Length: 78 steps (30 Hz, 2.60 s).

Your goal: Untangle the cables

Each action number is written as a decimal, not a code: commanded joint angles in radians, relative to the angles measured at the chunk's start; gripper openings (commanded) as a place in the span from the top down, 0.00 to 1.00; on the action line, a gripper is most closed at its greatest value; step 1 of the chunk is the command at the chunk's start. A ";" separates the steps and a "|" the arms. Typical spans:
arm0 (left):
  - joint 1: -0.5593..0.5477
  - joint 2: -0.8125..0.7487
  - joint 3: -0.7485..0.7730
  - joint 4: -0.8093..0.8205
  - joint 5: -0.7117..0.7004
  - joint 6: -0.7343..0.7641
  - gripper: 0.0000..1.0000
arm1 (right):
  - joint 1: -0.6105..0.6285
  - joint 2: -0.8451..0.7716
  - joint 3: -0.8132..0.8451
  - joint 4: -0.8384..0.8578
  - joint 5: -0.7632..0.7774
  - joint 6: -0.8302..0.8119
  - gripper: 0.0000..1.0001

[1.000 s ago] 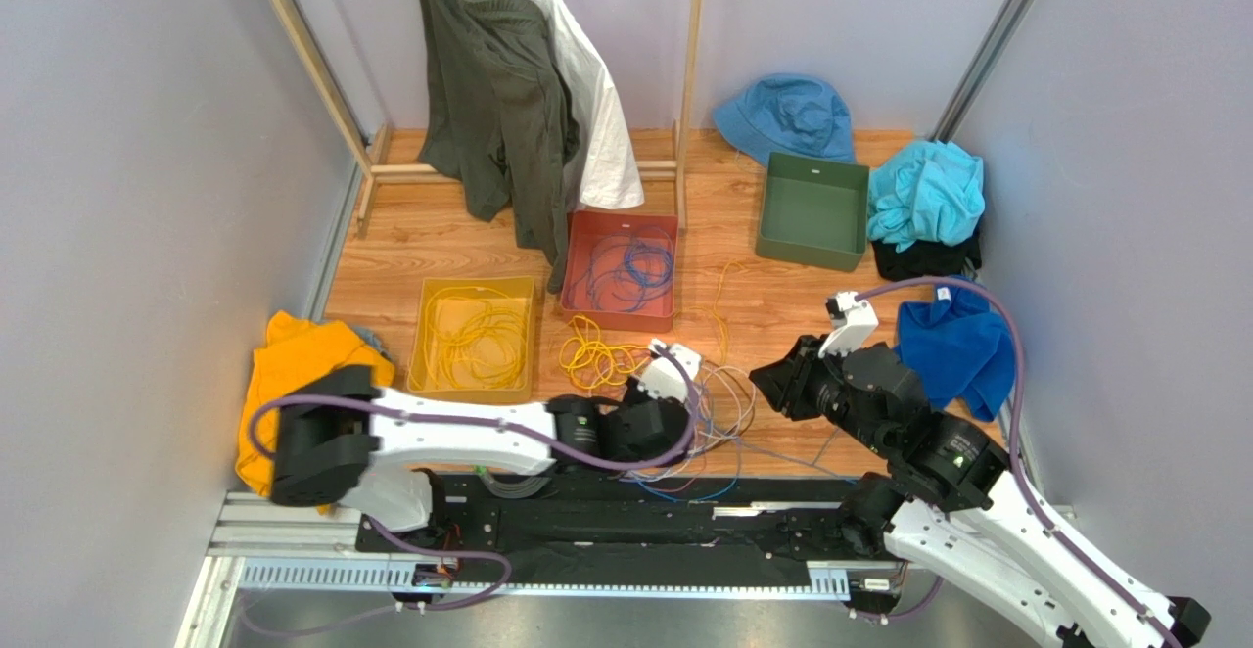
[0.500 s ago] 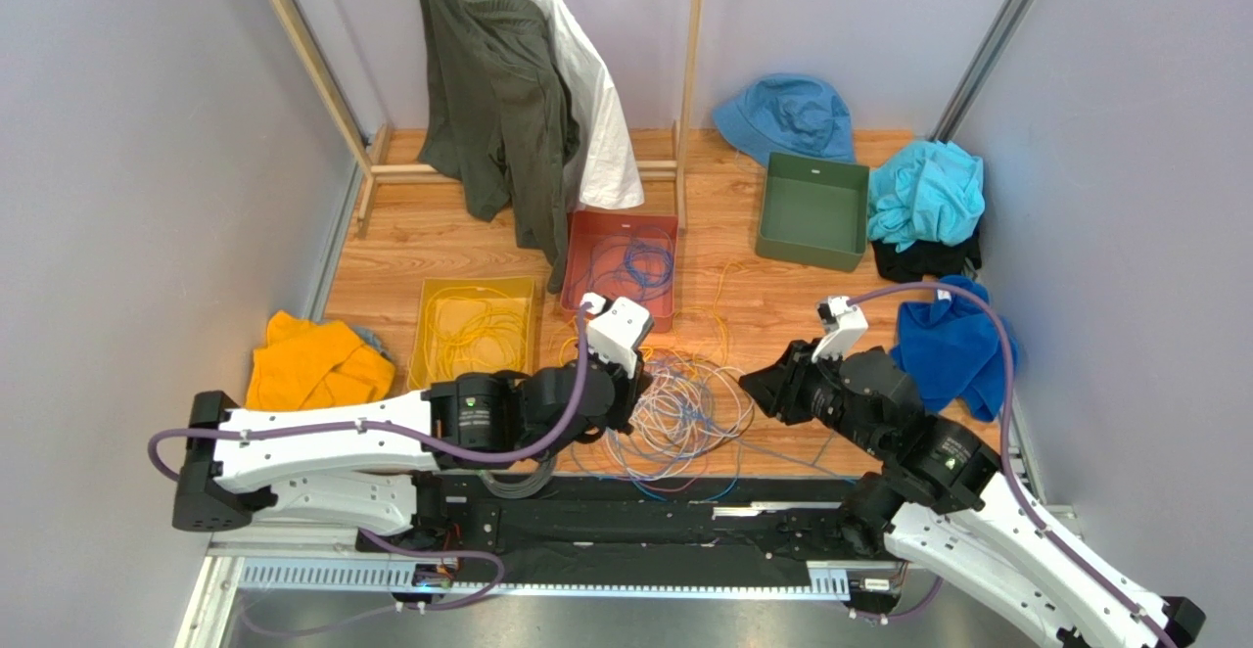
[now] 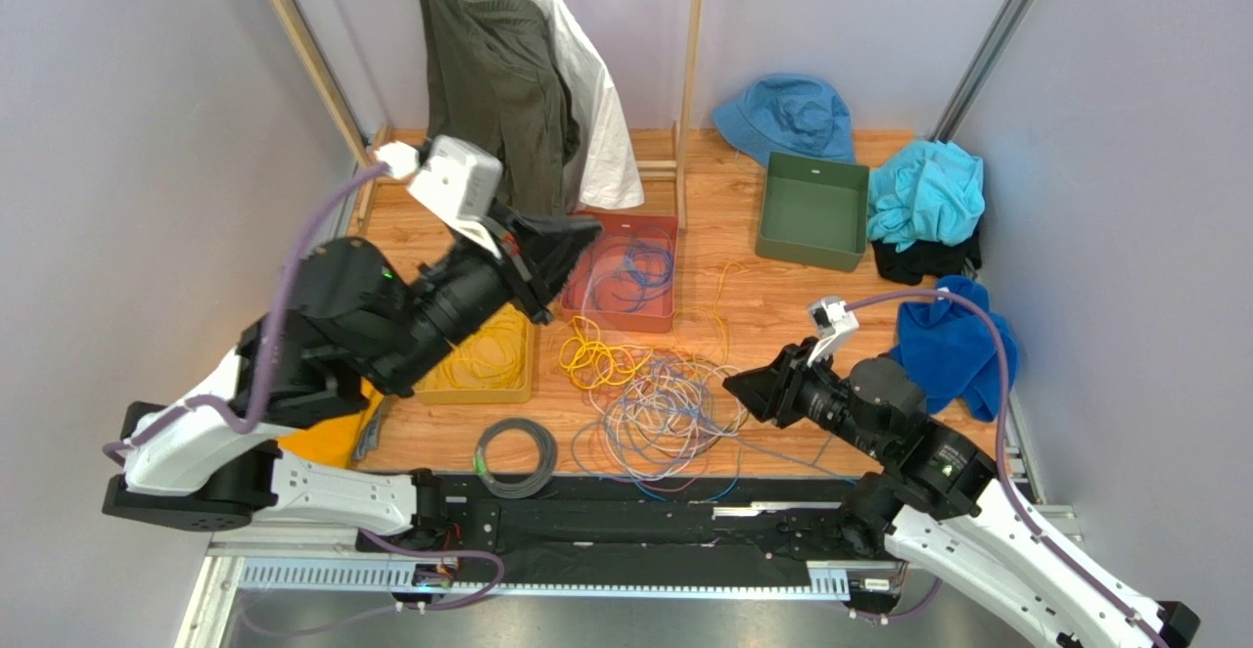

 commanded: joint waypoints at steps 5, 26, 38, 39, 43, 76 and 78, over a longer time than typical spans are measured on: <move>0.000 0.133 0.320 -0.091 -0.017 0.219 1.00 | 0.005 -0.055 0.010 0.088 -0.040 -0.038 0.68; 0.001 -0.097 -0.424 0.049 -0.049 -0.165 0.83 | 0.071 0.308 -0.056 0.125 0.033 -0.042 0.49; 0.001 -0.191 -0.907 0.183 0.026 -0.468 0.02 | 0.353 0.568 0.046 0.133 0.396 0.026 0.50; 0.003 -0.172 -0.934 0.216 0.030 -0.494 0.02 | 0.353 0.543 0.042 0.105 0.456 0.050 0.50; 0.006 -0.068 -1.065 0.407 0.026 -0.681 0.01 | 0.356 0.324 0.017 0.014 0.594 0.172 0.52; 0.171 0.379 -1.085 0.678 0.222 -0.902 0.39 | 0.356 0.052 0.023 -0.201 0.656 0.180 0.55; 0.171 0.374 -1.082 0.666 0.213 -0.887 0.36 | 0.356 0.054 0.011 -0.185 0.651 0.182 0.55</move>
